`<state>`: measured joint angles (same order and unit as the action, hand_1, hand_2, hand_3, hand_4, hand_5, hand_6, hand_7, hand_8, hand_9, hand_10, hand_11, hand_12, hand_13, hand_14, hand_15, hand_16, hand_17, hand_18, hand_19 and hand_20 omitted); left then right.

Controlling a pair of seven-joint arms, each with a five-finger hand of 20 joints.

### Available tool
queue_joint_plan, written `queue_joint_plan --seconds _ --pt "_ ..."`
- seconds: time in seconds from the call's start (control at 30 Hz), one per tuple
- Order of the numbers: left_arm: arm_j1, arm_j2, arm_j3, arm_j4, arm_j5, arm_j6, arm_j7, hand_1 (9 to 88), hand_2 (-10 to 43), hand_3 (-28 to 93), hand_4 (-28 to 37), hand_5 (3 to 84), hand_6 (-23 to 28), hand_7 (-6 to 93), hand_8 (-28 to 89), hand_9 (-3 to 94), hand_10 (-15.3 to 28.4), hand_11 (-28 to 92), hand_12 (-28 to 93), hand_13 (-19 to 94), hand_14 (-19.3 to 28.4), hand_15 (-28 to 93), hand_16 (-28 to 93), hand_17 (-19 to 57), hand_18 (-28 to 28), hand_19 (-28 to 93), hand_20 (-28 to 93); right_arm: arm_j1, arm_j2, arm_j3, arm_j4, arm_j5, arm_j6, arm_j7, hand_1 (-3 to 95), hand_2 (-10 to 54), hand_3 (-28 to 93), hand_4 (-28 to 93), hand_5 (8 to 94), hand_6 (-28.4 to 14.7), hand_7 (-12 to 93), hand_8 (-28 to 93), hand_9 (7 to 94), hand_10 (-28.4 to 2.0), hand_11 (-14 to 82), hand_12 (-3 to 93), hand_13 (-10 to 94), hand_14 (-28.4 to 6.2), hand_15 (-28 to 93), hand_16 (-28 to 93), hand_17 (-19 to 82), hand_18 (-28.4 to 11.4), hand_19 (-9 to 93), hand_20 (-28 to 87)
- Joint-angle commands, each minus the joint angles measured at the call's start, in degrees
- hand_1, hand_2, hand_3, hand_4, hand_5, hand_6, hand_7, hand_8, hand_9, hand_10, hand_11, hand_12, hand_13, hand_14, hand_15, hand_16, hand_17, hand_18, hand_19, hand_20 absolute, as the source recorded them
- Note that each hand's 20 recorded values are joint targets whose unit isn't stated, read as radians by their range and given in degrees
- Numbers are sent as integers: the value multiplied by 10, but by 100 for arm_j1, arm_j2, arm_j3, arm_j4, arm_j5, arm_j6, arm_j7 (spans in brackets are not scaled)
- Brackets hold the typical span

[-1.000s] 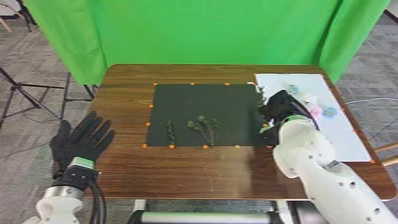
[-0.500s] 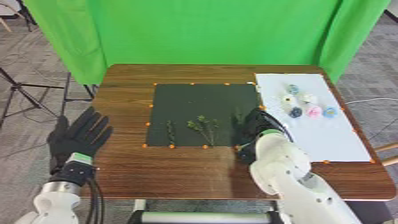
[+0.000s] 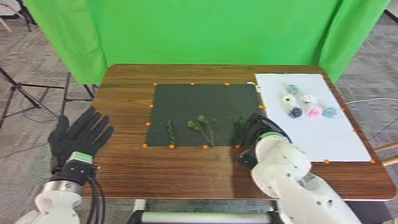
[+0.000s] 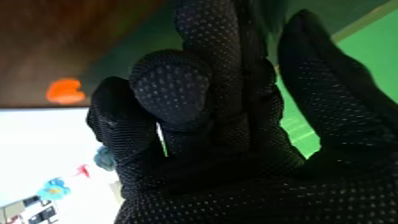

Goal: Arrange flowers

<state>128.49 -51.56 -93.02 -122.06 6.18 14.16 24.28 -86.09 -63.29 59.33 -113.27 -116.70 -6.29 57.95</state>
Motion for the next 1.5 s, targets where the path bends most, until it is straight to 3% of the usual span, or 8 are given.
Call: queue_joint_plan --seconds 0.03,0.2,0.3,0.37,0.77,0.93,1.23,1.5 --pt "99 -16 -64 -33 -41 83 20 237 137 711 -283 379 81 189 -106 303 141 222 103 205 143 393 -90 -55 141 367 86 -128 153 130 -101 -326 -157 47 323 11 731 -186 694 -78 345 -74 831 -165 368 295 832 -87 604 356 558 -231 932 466" --pt "96 -35 -113 -12 -9 92 -65 237 138 711 -283 379 81 191 -106 303 140 223 103 205 143 394 -91 -55 142 368 85 -266 222 302 -229 -201 -231 9 314 19 713 -186 696 -82 296 -75 831 -170 353 288 830 -89 603 358 556 -233 932 471" --pt "128 -40 -165 -6 -493 -2 67 237 134 715 -283 378 81 190 -106 301 141 224 104 204 144 393 -92 -56 144 369 85 -294 284 248 -189 -635 -233 -64 307 30 707 -181 700 -84 253 -68 829 -172 335 278 828 -91 603 359 554 -234 932 474" --pt "179 -44 -184 -13 -321 52 39 238 133 714 -283 378 81 189 -107 302 141 224 103 204 145 393 -92 -56 144 369 85 -299 318 294 -214 -594 -224 -68 306 31 706 -180 698 -86 236 -64 829 -172 331 275 828 -93 603 359 554 -233 932 475" --pt "147 -11 -199 -29 -117 -119 171 239 132 713 -283 378 80 192 -107 304 140 225 104 208 144 393 -91 -55 143 368 83 -913 1006 1270 -496 -993 1401 -1665 321 34 734 -191 671 -74 233 -71 748 -176 284 241 732 -121 634 361 451 -226 931 421" --pt "172 -5 -242 -47 -45 -15 112 240 133 712 -283 378 80 192 -107 304 139 224 103 208 144 392 -91 -54 143 367 83 -1128 1059 2060 -634 -714 231 -1389 329 13 763 -206 571 -73 193 -87 626 -181 175 183 675 -131 660 317 401 -221 923 364" --pt "262 15 -257 -76 -161 -22 332 242 136 709 -283 380 80 192 -107 305 141 224 103 209 144 392 -91 -55 143 367 84 -1000 1244 2125 -49 -1224 -171 -1953 388 -67 773 -219 469 -73 118 -93 483 -150 92 134 667 -131 706 295 401 -226 932 360" --pt "238 -21 -247 -79 -148 -2 305 241 137 711 -283 381 80 193 -107 306 141 226 103 209 144 392 -91 -55 143 368 84 -439 1149 1785 494 -1212 -451 -2163 421 -85 800 -244 430 -76 116 -102 423 -136 90 112 655 -125 722 289 396 -223 929 354"
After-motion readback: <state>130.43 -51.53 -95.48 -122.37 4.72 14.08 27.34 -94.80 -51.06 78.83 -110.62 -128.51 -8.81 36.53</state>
